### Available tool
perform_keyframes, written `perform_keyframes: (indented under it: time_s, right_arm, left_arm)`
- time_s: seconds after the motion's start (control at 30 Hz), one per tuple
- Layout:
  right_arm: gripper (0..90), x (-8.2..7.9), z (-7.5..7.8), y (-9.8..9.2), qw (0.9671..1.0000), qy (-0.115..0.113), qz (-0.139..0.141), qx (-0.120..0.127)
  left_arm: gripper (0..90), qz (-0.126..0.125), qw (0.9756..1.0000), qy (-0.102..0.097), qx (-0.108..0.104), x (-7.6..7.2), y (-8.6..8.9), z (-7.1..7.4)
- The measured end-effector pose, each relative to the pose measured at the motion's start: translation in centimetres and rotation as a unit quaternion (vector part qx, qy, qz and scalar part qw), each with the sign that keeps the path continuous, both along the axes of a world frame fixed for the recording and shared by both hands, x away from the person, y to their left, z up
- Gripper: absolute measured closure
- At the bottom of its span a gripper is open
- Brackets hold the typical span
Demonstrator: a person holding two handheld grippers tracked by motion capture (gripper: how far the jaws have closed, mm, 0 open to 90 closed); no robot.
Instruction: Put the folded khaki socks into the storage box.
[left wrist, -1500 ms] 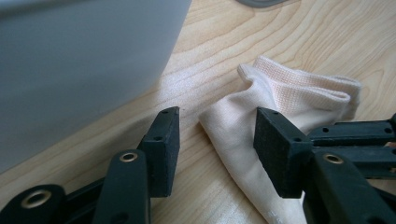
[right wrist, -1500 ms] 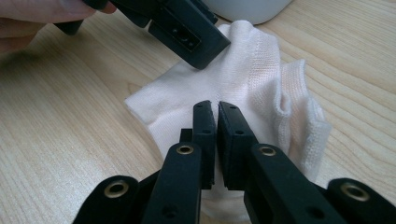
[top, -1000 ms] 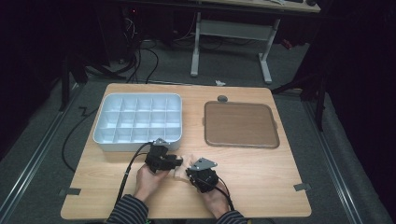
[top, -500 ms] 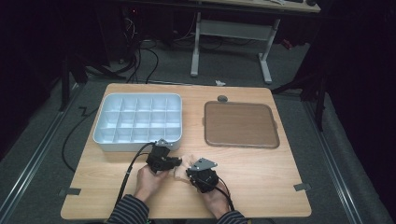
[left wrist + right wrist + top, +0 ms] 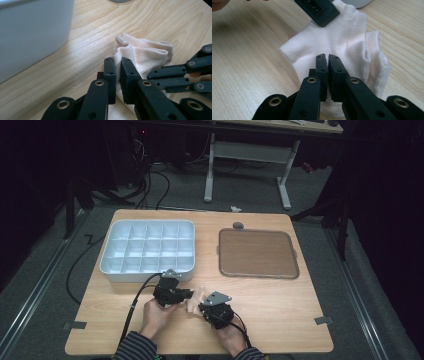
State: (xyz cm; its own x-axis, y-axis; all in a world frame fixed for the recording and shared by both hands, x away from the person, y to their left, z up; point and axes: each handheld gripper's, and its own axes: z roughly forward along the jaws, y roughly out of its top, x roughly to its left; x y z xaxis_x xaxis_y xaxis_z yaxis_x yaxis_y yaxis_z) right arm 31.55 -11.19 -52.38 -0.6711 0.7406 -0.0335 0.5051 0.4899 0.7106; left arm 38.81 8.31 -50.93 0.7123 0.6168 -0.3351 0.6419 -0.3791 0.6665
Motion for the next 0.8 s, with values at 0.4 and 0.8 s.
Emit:
perform_keyframes:
  time_s: [0.4, 0.8]
  right_arm:
    - [86.4, 0.7, 2.0, 0.1, 0.9994, -0.004, -0.004, 0.033]
    - [87.4, 2.7, 1.1, 0.3, 0.9994, 0.02, -0.02, 0.022]
  left_arm:
    - [84.7, -0.007, 1.0, -0.001, -0.002, -0.5, 0.0, 0.3]
    - [84.7, -0.011, 0.9999, 0.002, -0.006, -0.9, 0.7, 0.1]
